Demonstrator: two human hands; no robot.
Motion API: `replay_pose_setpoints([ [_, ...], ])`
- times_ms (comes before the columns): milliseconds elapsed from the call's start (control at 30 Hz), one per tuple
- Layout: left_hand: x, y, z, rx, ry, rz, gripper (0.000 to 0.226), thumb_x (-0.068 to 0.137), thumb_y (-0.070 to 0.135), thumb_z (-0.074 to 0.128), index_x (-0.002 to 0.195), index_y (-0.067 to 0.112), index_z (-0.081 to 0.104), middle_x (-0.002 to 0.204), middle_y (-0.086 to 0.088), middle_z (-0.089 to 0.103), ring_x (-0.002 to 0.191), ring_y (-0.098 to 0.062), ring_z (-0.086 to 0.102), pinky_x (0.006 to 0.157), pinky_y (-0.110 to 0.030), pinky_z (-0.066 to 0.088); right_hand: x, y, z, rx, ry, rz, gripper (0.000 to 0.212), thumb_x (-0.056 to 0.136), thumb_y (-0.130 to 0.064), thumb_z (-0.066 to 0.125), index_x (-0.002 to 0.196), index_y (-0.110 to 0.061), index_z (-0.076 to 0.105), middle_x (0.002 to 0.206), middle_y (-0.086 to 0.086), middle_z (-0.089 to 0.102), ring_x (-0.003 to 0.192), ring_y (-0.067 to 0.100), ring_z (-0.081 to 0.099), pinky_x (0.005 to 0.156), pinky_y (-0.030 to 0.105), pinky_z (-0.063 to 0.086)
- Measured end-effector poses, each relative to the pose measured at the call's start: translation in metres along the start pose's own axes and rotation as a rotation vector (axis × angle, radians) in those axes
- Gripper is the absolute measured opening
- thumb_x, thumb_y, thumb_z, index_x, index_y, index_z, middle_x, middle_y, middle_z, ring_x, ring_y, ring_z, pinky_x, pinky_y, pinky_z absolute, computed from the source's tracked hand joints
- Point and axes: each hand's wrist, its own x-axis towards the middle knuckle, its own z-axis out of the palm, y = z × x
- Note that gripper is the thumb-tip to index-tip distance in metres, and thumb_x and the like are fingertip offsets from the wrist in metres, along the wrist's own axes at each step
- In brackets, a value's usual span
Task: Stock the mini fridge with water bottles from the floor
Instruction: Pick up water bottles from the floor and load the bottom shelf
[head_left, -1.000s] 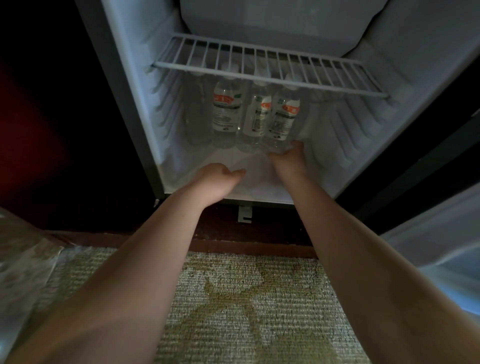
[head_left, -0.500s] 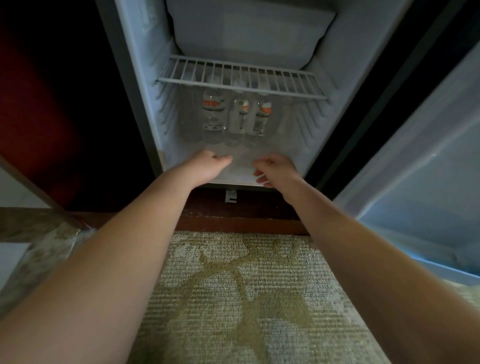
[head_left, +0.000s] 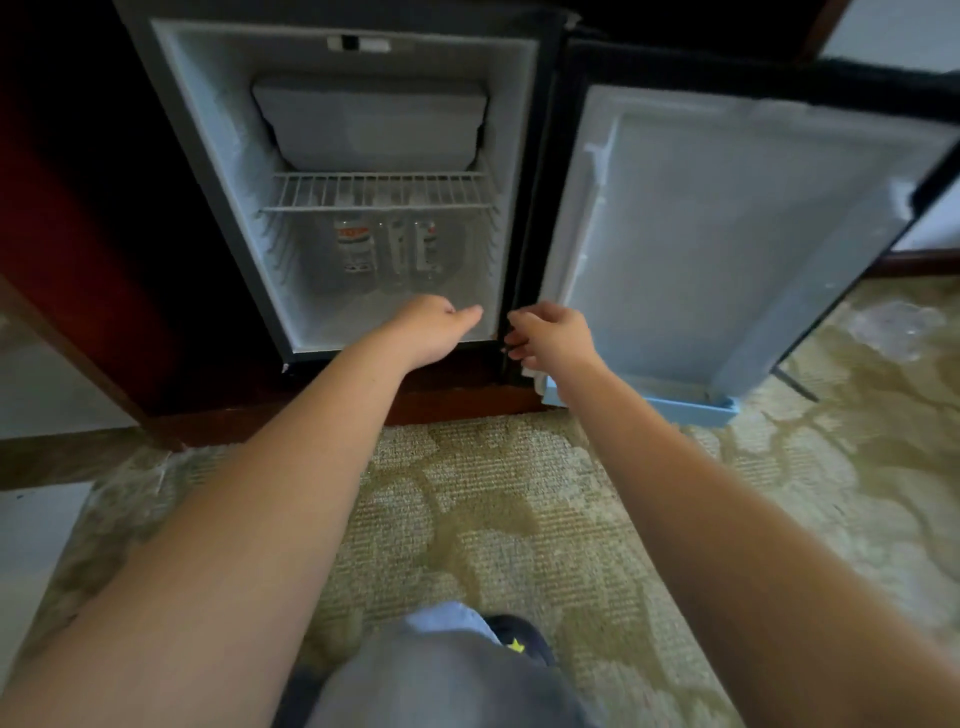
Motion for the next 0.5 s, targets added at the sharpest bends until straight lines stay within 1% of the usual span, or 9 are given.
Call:
replay_pose_setpoints([
  [67,-0.021,0.029,0.007,0.033,-0.010,0.051,0.039,0.097,0.048,0.038,0.097,0.013,0.056,0.098,-0.007,0.053,0.088,-0.021,0.051,0.071,-0.032,0.036,-0.021,0.004,-0.026,0.047,0.037,0.017,0.009,0.092,-0.021,0.057,0.092,-0.013,0.062,0.072,0.002,0.064,0.058,0.015,0.058,0.059,0.025,0.047],
  [100,-0.032,0.042,0.012,0.048,-0.019,0.070,0.039,0.097,0.047,0.038,0.100,0.013,0.057,0.101,-0.007,0.054,0.090,-0.021,0.051,0.072,-0.031,0.036,-0.032,0.007,-0.040,0.071,0.061,0.024,0.009,0.092,-0.021,0.058,0.087,-0.014,0.062,0.073,0.003,0.064,0.059,0.016,0.059,0.060,0.025,0.048],
  [167,-0.053,0.067,0.026,0.079,-0.030,0.117,0.034,0.098,0.046,0.038,0.102,0.017,0.055,0.102,-0.006,0.052,0.088,-0.020,0.051,0.070,-0.031,0.035,-0.051,0.015,-0.066,0.099,0.110,0.036,0.009,0.092,-0.023,0.058,0.085,-0.017,0.060,0.074,0.002,0.066,0.061,0.016,0.060,0.064,0.028,0.049],
  [200,-0.064,0.078,0.035,0.091,-0.035,0.140,0.031,0.098,0.045,0.038,0.099,0.018,0.053,0.100,-0.007,0.050,0.085,-0.020,0.049,0.067,-0.030,0.034,-0.061,0.021,-0.078,0.110,0.136,0.041,0.009,0.091,-0.023,0.058,0.084,-0.018,0.060,0.074,0.002,0.066,0.061,0.016,0.060,0.064,0.029,0.049],
  [233,-0.074,0.087,0.045,0.102,-0.044,0.151,0.031,0.098,0.044,0.039,0.098,0.016,0.054,0.100,-0.008,0.051,0.085,-0.021,0.048,0.066,-0.030,0.034,-0.071,0.028,-0.089,0.122,0.162,0.046,0.010,0.091,-0.023,0.058,0.082,-0.018,0.059,0.073,0.002,0.066,0.061,0.016,0.060,0.063,0.028,0.048],
  [300,-0.091,0.102,0.072,0.130,-0.079,0.165,0.040,0.098,0.043,0.040,0.102,0.010,0.061,0.106,-0.015,0.059,0.094,-0.026,0.053,0.073,-0.031,0.036,-0.093,0.044,-0.112,0.146,0.212,0.064,0.011,0.090,-0.021,0.058,0.080,-0.017,0.058,0.072,0.003,0.065,0.057,0.016,0.058,0.055,0.024,0.044],
  [367,-0.108,0.113,0.102,0.140,-0.112,0.191,0.043,0.098,0.041,0.040,0.103,0.005,0.064,0.113,-0.018,0.062,0.103,-0.029,0.056,0.079,-0.031,0.040,-0.117,0.065,-0.134,0.149,0.261,0.083,0.010,0.090,-0.019,0.058,0.082,-0.015,0.059,0.071,0.003,0.064,0.054,0.015,0.057,0.050,0.021,0.041],
  [467,-0.131,0.124,0.153,0.121,-0.196,0.205,0.037,0.097,0.041,0.042,0.092,0.011,0.062,0.103,-0.015,0.064,0.093,-0.026,0.059,0.077,-0.030,0.041,-0.154,0.104,-0.170,0.170,0.349,0.145,0.013,0.089,-0.019,0.058,0.076,-0.019,0.058,0.069,0.002,0.063,0.054,0.014,0.056,0.051,0.022,0.040],
  [500,-0.140,0.127,0.170,0.118,-0.227,0.205,0.038,0.097,0.042,0.042,0.092,0.010,0.063,0.102,-0.014,0.064,0.095,-0.028,0.060,0.078,-0.030,0.042,-0.167,0.118,-0.181,0.180,0.375,0.171,0.014,0.089,-0.018,0.058,0.075,-0.019,0.058,0.069,0.003,0.063,0.054,0.015,0.056,0.051,0.022,0.040],
])
